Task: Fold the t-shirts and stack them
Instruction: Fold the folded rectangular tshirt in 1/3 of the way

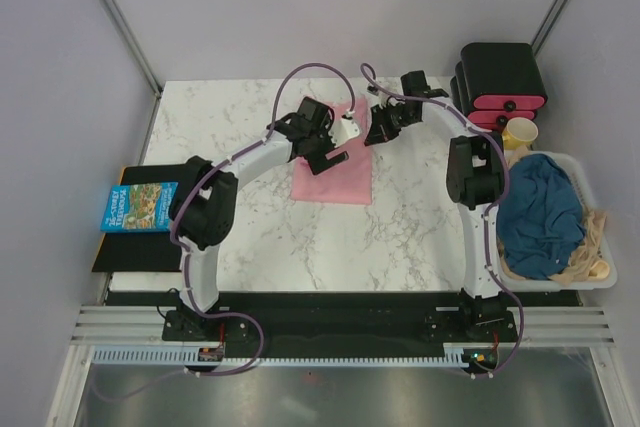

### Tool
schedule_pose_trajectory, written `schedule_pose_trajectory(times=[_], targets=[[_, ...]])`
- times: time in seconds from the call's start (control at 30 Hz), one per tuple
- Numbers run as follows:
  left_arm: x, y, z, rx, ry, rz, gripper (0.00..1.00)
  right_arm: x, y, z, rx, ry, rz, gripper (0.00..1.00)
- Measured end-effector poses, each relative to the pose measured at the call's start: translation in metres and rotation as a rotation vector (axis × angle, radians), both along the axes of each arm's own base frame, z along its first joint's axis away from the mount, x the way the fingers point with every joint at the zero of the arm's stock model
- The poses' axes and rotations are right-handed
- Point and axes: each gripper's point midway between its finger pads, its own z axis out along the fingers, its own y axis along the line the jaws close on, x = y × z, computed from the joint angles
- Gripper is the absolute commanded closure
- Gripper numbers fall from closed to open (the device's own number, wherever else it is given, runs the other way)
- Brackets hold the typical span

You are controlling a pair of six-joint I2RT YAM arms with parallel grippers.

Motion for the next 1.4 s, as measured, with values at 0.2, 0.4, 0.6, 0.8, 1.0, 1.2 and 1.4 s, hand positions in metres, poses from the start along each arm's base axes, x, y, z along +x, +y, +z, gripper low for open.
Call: schedule_pose_trajectory(times=[0.2, 0.4, 0.6, 0.8, 1.0, 1.2, 1.4], targets=[[0.003, -0.014, -0.001, 0.009, -0.024, -0.01, 0.01, 0.01, -0.011, -0.029, 0.003, 0.044, -0.046, 1.0], [0.007, -0.028, 0.0, 0.023, -0.055, -0.015, 0.0, 0.018, -0.009, -0.03, 0.009, 0.024, -0.062, 1.0], [0.005, -0.03, -0.003, 0.048, -0.064, -0.008, 0.0, 0.026, -0.009, -0.029, 0.007, -0.001, -0.078, 1.0], [0.004, -0.031, -0.009, 0.062, -0.059, -0.007, 0.0, 0.029, -0.009, -0.029, 0.006, -0.004, -0.093, 1.0], [0.002, -0.032, -0.021, 0.084, -0.047, -0.007, 0.0, 0.032, -0.009, -0.028, 0.007, -0.009, -0.104, 1.0], [0.0, -0.033, -0.038, 0.111, -0.026, -0.008, 0.0, 0.032, -0.009, -0.027, 0.009, -0.007, -0.109, 1.0], [0.009, -0.037, -0.036, 0.11, -0.052, 0.011, 0.35, 0.034, -0.008, -0.027, 0.011, -0.011, -0.112, 1.0]])
